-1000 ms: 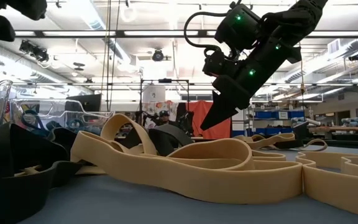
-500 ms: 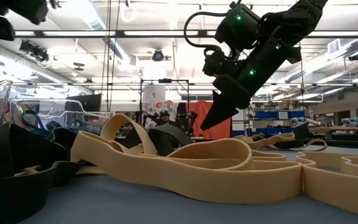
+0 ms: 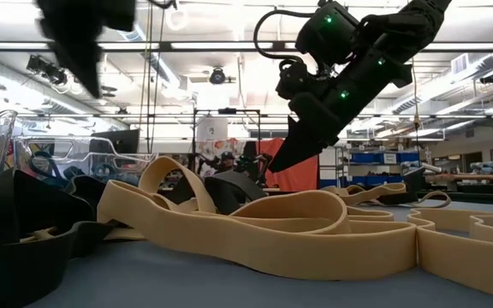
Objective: Sort rubber bands into baskets
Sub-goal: Put the black rubber band into the bottom left transparent bin
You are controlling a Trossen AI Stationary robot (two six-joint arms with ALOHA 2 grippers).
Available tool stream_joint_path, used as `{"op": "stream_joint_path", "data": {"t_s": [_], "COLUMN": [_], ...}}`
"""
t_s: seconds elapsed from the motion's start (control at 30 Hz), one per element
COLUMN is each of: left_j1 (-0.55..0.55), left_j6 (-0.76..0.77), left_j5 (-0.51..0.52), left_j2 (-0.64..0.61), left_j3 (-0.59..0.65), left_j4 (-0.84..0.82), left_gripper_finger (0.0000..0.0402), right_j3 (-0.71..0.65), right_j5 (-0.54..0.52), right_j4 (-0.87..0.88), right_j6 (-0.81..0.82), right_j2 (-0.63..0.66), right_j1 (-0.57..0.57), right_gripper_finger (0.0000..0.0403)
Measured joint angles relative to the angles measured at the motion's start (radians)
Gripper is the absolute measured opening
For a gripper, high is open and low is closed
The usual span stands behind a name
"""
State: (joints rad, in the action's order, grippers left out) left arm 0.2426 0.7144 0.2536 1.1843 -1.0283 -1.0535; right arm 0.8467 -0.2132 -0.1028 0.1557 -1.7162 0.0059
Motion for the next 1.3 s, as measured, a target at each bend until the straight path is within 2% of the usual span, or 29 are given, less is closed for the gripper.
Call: {"op": "stream_joint_path", "data": {"t_s": [0.27, 0.4, 0.53, 0.83, 1.1, 1.3], "left_j1": [-0.196, -0.322, -0.435, -0.632, -0.68, -0.696], "left_j6": [-0.402, -0.603, -0.737, -0.797, -0.819, -0.841], "left_j5": [0.053, 0.067, 0.019, -0.005, -0.059, -0.095], "left_j2": [0.078, 0.172, 0.284, 0.468, 0.556, 0.575], "left_j3": [0.0, 0.0, 0.0, 0.0, 0.0, 0.0], "left_j4": [0.211, 0.436, 0.621, 0.699, 0.797, 0.814], "left_gripper_finger": [0.0173, 0.0173, 0.0173, 0.0173, 0.0173, 0.0171], "right_j3": [0.0, 0.0, 0.0, 0.0, 0.0, 0.0], "right_j5": [0.0, 0.0, 0.0, 0.0, 0.0, 0.0], "right_j4": [0.002, 0.002, 0.002, 0.051, 0.056, 0.053], "right_j6": [-0.001, -0.003, -0.002, -0.02, -0.024, -0.024], "right_j2": [0.0, 0.0, 0.0, 0.0, 0.0, 0.0], "right_j1": [0.0, 0.0, 0.0, 0.0, 0.0, 0.0], "right_gripper_finger": [0.0174, 0.0174, 0.0174, 0.0174, 0.0174, 0.0174]}}
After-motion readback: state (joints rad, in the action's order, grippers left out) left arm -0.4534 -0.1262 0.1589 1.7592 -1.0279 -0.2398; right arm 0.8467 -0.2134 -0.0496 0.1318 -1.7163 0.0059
